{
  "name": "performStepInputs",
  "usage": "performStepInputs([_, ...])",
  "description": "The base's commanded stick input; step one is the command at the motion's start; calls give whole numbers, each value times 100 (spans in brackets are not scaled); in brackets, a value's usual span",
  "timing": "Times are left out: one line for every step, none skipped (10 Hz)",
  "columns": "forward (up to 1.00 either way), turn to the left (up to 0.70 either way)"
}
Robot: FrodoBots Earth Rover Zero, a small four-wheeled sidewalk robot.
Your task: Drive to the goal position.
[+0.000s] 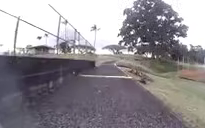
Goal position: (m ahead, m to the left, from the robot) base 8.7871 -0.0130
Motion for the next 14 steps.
performStepInputs([85,0])
performStepInputs([85,0])
performStepInputs([85,0])
performStepInputs([85,0])
performStepInputs([85,0])
performStepInputs([85,0])
performStepInputs([85,0])
performStepInputs([85,0])
performStepInputs([85,0])
performStepInputs([85,0])
performStepInputs([85,0])
performStepInputs([85,0])
performStepInputs([85,0])
performStepInputs([85,0])
